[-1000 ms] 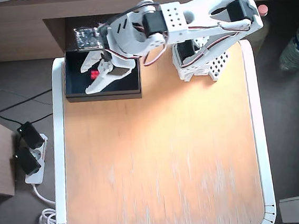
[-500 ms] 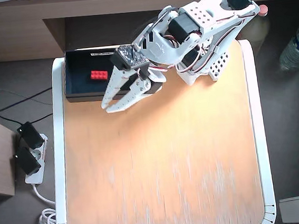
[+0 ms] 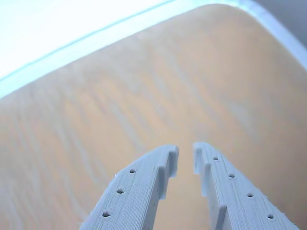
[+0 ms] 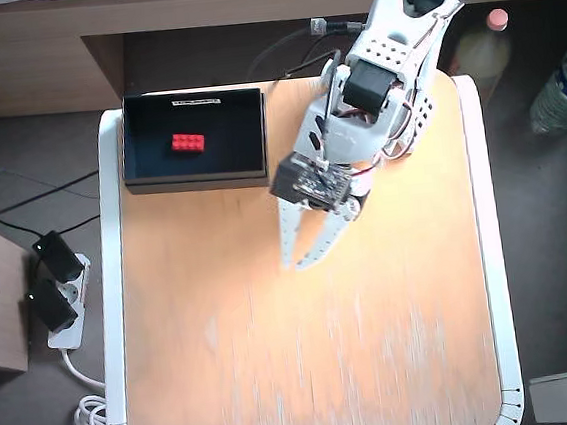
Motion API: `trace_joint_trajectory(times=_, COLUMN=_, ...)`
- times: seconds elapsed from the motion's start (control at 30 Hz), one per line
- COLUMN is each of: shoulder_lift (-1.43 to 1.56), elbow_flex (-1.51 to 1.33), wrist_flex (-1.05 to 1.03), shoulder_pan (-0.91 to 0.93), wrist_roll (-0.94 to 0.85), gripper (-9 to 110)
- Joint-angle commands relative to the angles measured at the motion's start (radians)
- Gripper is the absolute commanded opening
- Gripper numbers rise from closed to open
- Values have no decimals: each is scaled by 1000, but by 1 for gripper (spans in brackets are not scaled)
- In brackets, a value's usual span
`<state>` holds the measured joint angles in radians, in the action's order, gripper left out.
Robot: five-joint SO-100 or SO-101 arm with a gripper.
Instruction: Grasp a lego block and put it in the bin.
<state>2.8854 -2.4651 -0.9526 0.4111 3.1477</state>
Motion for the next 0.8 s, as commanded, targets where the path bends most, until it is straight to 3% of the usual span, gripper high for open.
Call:
trace_joint_trajectory(times=0.0, shoulder_lift=83, elbow_flex=-51, wrist_flex=15, shoulder_pan=-92, wrist_roll=3, gripper=0)
trace_joint_trajectory(times=0.4, shoulder_lift=192, elbow_flex=-270, wrist_flex=15, shoulder_pan=-313, wrist_roll=-21, gripper=0)
trace_joint_trajectory(times=0.77, shoulder_lift=295, elbow_flex=-468, wrist_flex=15, shoulder_pan=-380, wrist_roll=-34, gripper=0)
